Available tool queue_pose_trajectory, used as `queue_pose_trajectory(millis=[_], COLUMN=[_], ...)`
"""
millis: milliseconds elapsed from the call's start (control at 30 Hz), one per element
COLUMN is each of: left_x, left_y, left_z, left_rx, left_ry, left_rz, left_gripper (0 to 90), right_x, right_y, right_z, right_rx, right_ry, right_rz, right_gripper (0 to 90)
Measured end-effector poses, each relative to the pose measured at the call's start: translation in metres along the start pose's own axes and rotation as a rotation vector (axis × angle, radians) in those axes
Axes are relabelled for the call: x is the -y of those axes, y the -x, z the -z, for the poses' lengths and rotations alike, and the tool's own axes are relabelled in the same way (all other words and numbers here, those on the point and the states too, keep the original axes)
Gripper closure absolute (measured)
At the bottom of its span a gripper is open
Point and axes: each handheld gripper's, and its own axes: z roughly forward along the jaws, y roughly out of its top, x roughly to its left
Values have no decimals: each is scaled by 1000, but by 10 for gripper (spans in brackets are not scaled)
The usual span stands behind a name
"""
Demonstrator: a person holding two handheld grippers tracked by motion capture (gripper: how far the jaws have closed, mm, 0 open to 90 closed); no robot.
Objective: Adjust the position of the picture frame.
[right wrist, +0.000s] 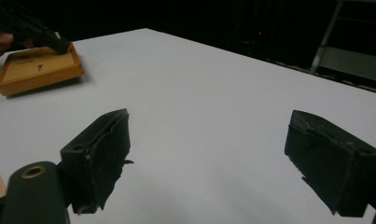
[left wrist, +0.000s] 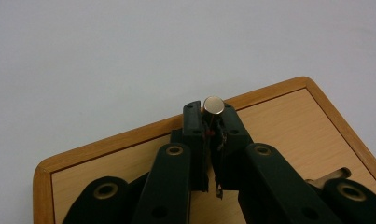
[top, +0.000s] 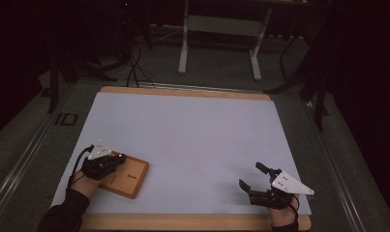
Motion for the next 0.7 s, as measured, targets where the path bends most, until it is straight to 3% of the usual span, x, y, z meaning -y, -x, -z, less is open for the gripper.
queue_pose_trajectory(millis=[400, 700], left_x=[-6, -30], left_y=[3, 18], left_z=[24, 37], left_rx=[-20, 11], left_ry=[80, 132], left_rz=[9, -42], left_gripper=[852, 852], right_x=[0, 0], right_y=[0, 1], right_z=[0, 0], right_rx=[9, 10], right_ry=[-2, 0], right_rz=[-3, -3], right_gripper=[138, 138])
